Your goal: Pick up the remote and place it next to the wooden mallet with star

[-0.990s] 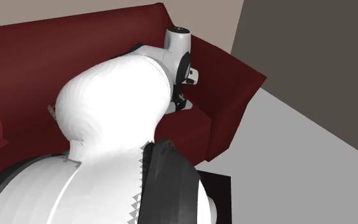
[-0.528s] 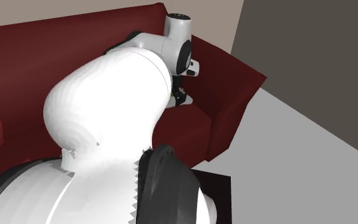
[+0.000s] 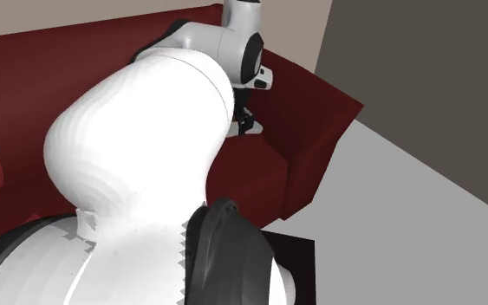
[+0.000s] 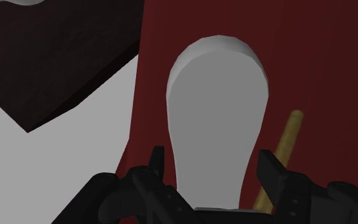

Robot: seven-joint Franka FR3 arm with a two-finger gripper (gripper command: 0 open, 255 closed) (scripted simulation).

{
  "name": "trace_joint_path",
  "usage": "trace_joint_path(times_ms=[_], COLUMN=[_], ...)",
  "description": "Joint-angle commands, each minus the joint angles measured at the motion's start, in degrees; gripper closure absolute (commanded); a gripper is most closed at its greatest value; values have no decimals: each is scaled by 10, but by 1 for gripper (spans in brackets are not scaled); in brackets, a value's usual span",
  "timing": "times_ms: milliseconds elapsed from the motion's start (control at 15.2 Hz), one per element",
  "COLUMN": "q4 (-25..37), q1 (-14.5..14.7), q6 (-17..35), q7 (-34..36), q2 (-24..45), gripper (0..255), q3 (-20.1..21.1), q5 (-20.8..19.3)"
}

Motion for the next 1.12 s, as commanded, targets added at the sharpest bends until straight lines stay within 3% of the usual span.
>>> trace_joint_path(times_ms=[0, 594, 1056], q4=[14, 117, 233], q1=[3, 22, 33], q6=[-5, 24, 36], q7=[14, 146, 267], q2=[7, 116, 240], gripper=[255, 255, 255], q3=[10, 120, 207], q5=[3, 4, -51])
